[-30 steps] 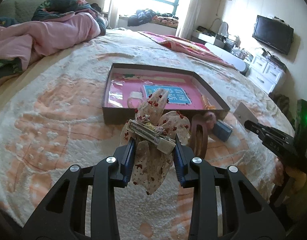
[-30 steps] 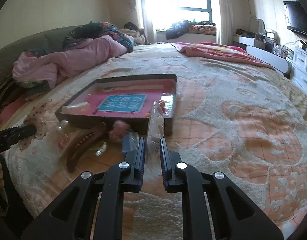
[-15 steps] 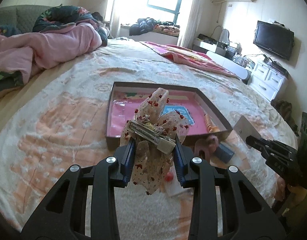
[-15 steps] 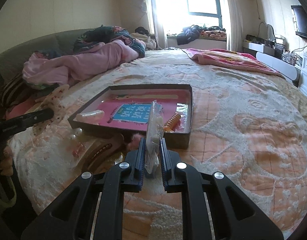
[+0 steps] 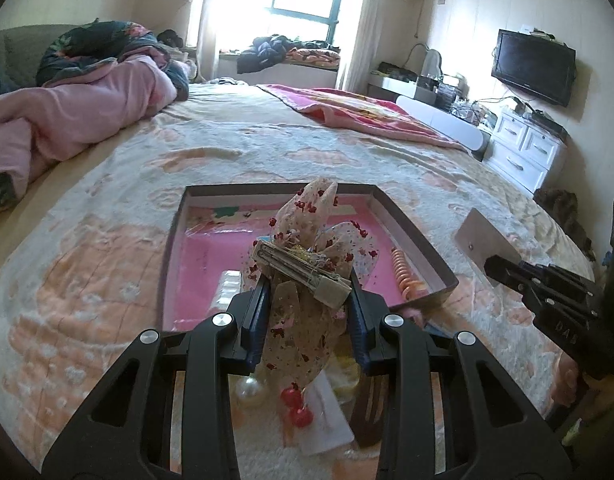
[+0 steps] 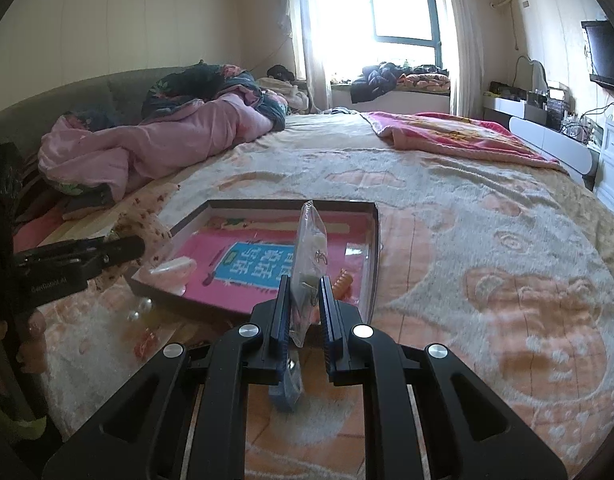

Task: Organize jewelry
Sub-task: 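Lower the scrunchie into the box and open the left tool while the right tool releases the bag there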

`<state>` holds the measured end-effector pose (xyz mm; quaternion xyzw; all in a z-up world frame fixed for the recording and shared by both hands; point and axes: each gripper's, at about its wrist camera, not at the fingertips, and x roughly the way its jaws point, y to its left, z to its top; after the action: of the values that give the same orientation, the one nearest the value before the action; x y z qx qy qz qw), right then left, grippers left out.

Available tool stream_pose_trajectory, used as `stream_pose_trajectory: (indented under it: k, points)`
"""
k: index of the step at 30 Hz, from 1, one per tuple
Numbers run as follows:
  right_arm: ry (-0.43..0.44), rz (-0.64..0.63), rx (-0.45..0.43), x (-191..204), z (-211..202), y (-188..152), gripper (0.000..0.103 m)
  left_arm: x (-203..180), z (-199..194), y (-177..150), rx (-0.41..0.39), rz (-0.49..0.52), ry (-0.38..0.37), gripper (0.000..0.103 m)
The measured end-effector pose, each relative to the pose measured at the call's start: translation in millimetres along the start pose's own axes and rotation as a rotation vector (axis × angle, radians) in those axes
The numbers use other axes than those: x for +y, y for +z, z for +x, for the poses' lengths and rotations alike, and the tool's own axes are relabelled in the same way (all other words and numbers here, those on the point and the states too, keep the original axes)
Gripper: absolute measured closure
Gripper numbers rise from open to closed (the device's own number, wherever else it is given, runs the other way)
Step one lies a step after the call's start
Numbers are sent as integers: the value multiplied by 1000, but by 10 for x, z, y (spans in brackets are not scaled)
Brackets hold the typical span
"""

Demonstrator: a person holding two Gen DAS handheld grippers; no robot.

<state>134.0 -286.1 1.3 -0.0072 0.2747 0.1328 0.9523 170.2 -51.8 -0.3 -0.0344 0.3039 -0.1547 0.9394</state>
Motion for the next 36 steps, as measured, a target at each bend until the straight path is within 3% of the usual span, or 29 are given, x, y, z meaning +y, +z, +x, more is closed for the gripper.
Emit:
stream_pose_trajectory:
  k: [20, 36]
  points:
    - [-67, 16, -1, -250, 386, 259, 90, -37, 500, 89, 53, 28, 5, 77]
    - [-69, 5, 88, -275, 927, 262, 90, -6, 920, 34, 151, 33, 2, 77]
